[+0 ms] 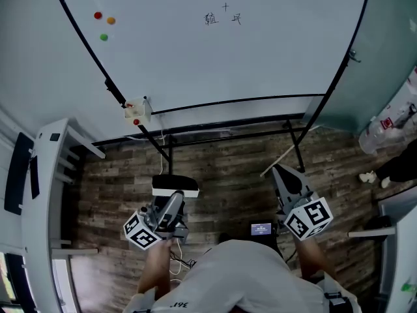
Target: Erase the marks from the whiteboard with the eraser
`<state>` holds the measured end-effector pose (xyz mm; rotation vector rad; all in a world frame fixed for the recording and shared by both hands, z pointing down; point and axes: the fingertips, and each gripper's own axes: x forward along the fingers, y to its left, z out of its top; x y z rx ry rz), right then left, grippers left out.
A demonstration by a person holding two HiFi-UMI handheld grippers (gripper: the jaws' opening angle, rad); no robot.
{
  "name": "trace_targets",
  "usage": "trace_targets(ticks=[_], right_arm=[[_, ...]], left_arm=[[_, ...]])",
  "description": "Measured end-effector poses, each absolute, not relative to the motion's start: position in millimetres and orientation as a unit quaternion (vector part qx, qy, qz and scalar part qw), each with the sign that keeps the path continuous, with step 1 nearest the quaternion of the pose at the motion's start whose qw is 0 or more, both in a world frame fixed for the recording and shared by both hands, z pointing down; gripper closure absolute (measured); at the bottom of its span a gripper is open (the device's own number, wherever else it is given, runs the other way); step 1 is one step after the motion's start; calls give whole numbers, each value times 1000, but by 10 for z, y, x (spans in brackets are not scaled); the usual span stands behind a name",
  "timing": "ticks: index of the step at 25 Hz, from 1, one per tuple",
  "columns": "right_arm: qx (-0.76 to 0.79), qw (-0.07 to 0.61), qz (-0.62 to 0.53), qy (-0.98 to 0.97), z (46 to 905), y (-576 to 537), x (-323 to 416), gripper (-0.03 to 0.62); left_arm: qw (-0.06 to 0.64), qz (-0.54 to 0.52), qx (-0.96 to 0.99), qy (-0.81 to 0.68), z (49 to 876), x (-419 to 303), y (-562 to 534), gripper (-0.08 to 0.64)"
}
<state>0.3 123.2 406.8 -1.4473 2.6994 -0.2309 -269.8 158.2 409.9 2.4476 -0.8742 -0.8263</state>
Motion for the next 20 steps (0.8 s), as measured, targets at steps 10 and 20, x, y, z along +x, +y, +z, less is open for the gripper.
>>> trace_targets(ticks=[10,20], right_arm=[[-476,22,-66,877,4140,981,28,566],[-451,14,-58,891,4126,14,398,566]], left_arm=[[208,-276,882,-320,4171,-2645,1295,299],[195,-269,874,-356,4145,-2228,511,299]])
